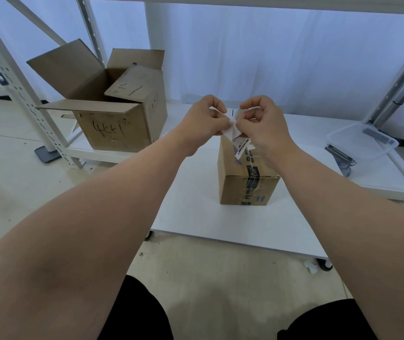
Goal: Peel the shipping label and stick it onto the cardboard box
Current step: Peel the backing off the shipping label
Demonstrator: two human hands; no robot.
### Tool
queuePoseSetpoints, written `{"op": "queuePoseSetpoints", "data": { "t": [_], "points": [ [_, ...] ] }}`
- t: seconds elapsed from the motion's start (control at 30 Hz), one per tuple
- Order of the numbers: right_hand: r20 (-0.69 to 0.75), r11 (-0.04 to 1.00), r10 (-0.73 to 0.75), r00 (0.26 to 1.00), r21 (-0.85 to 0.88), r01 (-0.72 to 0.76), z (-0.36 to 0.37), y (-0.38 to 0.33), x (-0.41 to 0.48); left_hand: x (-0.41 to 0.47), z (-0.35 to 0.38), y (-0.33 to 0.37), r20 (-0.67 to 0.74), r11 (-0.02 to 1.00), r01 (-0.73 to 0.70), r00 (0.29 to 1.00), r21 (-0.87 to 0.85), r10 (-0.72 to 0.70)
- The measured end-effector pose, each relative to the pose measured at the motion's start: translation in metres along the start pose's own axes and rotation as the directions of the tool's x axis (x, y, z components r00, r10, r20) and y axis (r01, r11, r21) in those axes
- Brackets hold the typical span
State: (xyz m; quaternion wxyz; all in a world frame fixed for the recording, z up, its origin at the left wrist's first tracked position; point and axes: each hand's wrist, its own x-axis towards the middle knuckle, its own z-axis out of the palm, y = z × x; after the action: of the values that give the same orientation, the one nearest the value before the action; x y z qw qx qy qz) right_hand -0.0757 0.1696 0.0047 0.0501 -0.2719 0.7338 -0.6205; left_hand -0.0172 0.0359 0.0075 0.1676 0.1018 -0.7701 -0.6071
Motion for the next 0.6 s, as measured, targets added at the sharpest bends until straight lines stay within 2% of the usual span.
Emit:
{"op": "queuePoseSetpoints", "data": {
  "t": [0.33,0.6],
  "points": [
    [0.039,1.000,0.001,0.999,0.028,-0.002,0.0008,-0.0026,-0.0010,-0.0010,0.0008,0.0029,-0.008,0.992,0.065,0.998,-0.112,-0.066],
    [0.053,0.999,-0.016,0.998,0.029,0.014,0.0023,-0.0051,-0.0019,-0.0015,-0.0012,0.0007,-0.005,0.988,0.100,0.995,-0.118,-0.102]
  ]
}}
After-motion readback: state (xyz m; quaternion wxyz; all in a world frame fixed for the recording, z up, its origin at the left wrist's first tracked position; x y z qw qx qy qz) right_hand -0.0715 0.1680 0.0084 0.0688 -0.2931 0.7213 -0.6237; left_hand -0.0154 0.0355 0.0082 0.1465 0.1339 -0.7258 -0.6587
